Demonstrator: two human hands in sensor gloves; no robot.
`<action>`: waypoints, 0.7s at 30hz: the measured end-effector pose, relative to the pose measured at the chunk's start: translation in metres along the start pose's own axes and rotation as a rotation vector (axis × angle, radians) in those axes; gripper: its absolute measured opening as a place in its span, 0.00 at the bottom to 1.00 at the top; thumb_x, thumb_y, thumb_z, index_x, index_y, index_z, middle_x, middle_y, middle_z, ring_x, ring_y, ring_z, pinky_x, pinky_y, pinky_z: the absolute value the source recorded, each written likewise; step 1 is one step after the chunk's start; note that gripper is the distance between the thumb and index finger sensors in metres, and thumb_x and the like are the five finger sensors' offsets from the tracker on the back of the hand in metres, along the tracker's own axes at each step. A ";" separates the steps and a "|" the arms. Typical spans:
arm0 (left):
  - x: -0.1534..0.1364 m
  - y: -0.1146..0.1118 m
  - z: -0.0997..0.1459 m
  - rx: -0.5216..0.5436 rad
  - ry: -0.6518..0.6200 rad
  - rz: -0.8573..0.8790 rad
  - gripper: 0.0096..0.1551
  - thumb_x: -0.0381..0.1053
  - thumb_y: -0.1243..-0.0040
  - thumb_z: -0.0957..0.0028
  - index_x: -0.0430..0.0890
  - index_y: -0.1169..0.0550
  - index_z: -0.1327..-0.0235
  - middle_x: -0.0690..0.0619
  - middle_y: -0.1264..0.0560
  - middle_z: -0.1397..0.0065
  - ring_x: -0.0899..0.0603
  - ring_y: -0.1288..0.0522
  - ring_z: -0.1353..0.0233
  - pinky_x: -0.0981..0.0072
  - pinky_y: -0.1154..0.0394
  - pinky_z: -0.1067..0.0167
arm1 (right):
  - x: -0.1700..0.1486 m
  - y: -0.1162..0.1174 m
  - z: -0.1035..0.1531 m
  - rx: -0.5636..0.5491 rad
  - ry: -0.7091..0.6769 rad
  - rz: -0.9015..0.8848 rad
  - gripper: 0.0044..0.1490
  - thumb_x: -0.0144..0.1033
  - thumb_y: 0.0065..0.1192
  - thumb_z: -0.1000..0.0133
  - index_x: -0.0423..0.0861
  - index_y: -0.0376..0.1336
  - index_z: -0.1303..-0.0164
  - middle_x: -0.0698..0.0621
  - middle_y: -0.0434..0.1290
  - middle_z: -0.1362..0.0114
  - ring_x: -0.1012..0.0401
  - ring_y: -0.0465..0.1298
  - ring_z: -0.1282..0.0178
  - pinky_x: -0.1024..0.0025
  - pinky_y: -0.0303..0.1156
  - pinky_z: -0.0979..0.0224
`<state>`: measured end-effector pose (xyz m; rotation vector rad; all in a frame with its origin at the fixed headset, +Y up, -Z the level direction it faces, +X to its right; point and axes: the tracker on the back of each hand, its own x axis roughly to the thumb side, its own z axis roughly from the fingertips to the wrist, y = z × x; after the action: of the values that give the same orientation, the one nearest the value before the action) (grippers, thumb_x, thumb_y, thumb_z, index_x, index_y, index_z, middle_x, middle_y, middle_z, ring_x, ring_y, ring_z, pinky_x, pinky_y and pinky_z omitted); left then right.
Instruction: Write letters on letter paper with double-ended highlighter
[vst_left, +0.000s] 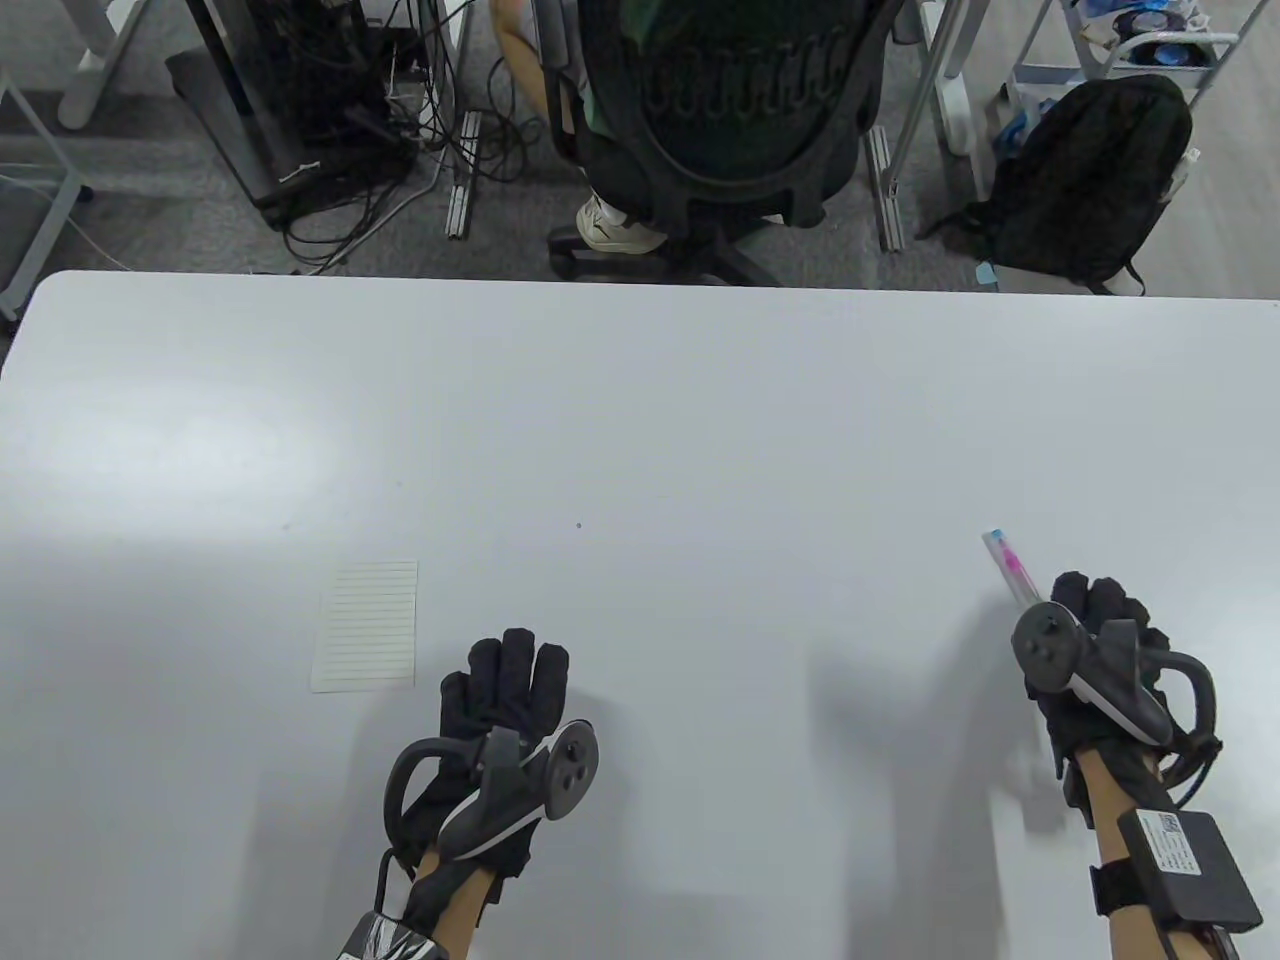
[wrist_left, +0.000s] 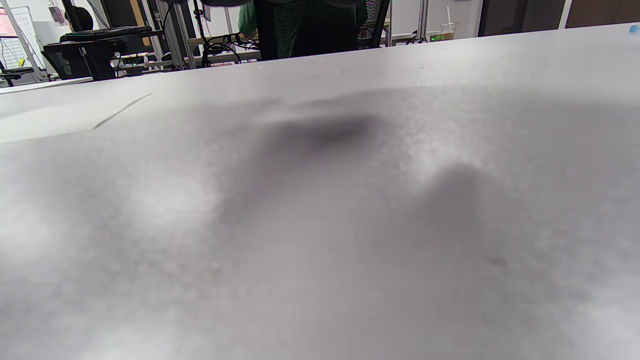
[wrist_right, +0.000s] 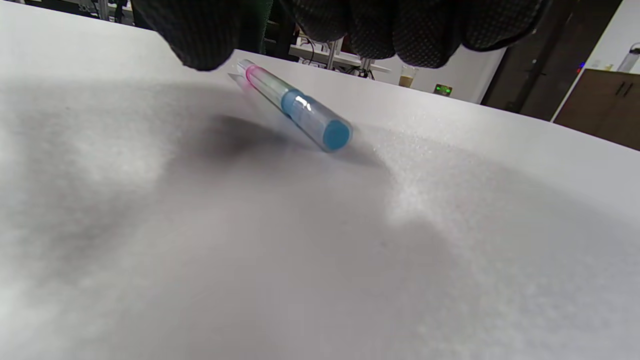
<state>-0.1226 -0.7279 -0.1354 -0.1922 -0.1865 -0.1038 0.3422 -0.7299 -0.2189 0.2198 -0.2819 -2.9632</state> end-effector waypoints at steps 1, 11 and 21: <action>0.000 0.000 0.000 0.000 0.001 0.000 0.45 0.65 0.62 0.36 0.44 0.49 0.11 0.37 0.55 0.10 0.26 0.52 0.13 0.29 0.46 0.22 | -0.001 0.001 -0.001 0.004 0.006 -0.001 0.50 0.47 0.51 0.38 0.27 0.46 0.16 0.19 0.52 0.19 0.25 0.58 0.25 0.26 0.56 0.28; 0.000 -0.001 -0.002 -0.014 0.001 0.002 0.44 0.64 0.62 0.36 0.44 0.49 0.11 0.37 0.55 0.10 0.26 0.51 0.13 0.29 0.46 0.22 | -0.007 0.013 -0.011 0.080 0.050 -0.053 0.47 0.43 0.50 0.38 0.24 0.51 0.19 0.18 0.57 0.24 0.28 0.64 0.31 0.30 0.62 0.30; 0.001 -0.001 -0.003 -0.025 -0.005 0.005 0.44 0.64 0.62 0.36 0.44 0.49 0.11 0.37 0.55 0.10 0.26 0.51 0.13 0.29 0.46 0.22 | 0.000 0.012 -0.014 0.028 0.048 0.029 0.36 0.37 0.52 0.38 0.26 0.61 0.27 0.22 0.67 0.32 0.34 0.72 0.41 0.38 0.71 0.37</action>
<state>-0.1213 -0.7296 -0.1380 -0.2182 -0.1899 -0.1003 0.3456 -0.7436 -0.2299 0.2873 -0.3178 -2.9219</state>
